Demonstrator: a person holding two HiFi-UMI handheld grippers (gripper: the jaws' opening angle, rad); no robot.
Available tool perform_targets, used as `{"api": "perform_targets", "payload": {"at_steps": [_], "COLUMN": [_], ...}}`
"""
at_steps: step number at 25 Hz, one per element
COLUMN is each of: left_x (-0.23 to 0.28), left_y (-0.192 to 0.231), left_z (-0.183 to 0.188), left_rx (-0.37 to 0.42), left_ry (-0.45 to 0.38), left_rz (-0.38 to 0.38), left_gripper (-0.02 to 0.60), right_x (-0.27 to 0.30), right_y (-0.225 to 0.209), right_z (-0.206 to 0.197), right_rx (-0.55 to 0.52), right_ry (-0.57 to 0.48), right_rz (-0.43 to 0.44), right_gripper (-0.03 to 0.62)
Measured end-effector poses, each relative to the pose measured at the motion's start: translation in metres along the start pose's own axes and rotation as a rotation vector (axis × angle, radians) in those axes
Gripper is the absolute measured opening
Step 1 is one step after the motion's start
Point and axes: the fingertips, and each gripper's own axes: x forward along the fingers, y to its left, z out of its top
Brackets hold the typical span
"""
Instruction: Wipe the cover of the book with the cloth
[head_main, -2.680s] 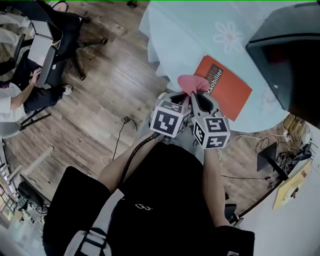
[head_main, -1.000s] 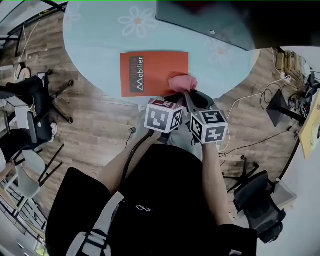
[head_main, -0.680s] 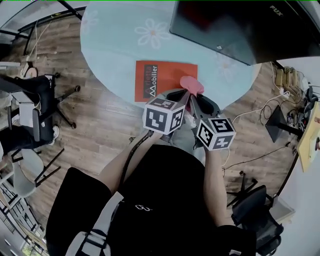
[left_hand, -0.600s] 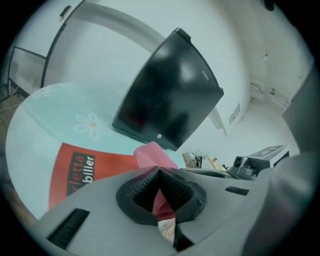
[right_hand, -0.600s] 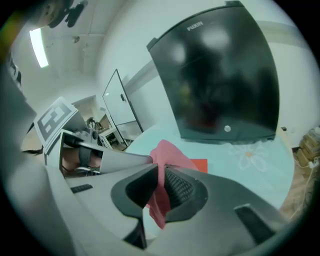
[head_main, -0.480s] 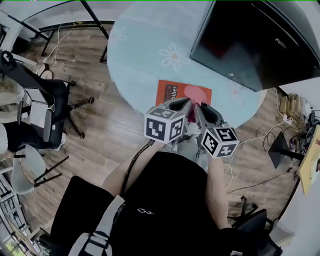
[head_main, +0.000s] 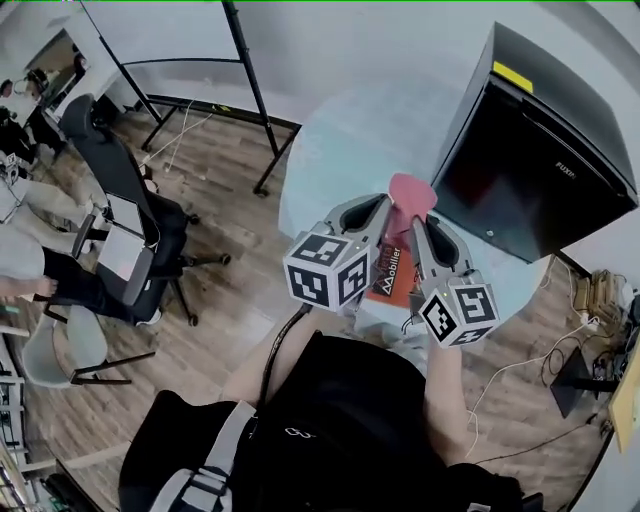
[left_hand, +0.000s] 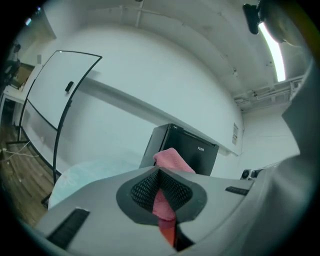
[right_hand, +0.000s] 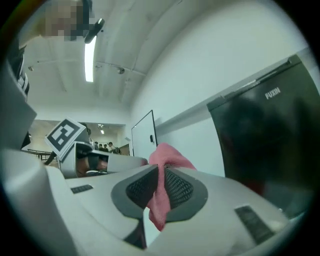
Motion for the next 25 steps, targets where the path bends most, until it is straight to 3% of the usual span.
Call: {"api": "perform_targets", "payload": {"at_steps": [6, 10, 14, 25], "left_x": [-0.023, -0.015, -0.014, -0.017], "left_y": [-0.007, -0.016, -0.033, -0.01], "left_z": [0.035, 0.031, 0.018, 0.0], "left_rx": [-0.019, -0.082, -0.09, -0.121], "left_ry": [-0.086, -0.097, -0.069, -0.033], "left_rz": [-0.029, -0.088, -0.128, -0.068], "left_gripper": [0.012, 0.012, 0.013, 0.014], "right_x": [-0.005, -0.011, -0.025, -0.006], "right_y": [0.02, 0.011, 0.0, 0.0], "right_z": [0.043, 0.047, 0.05, 0.042], "right_rx": [-0.024, -0.009, -0.005, -0.004], "right_ry": [-0.081, -0.098, -0.111, -0.086], "right_rz": [-0.003, -0.04, -0.1, -0.077], "right_gripper": [0.037, 0.037, 0.037, 0.037]}}
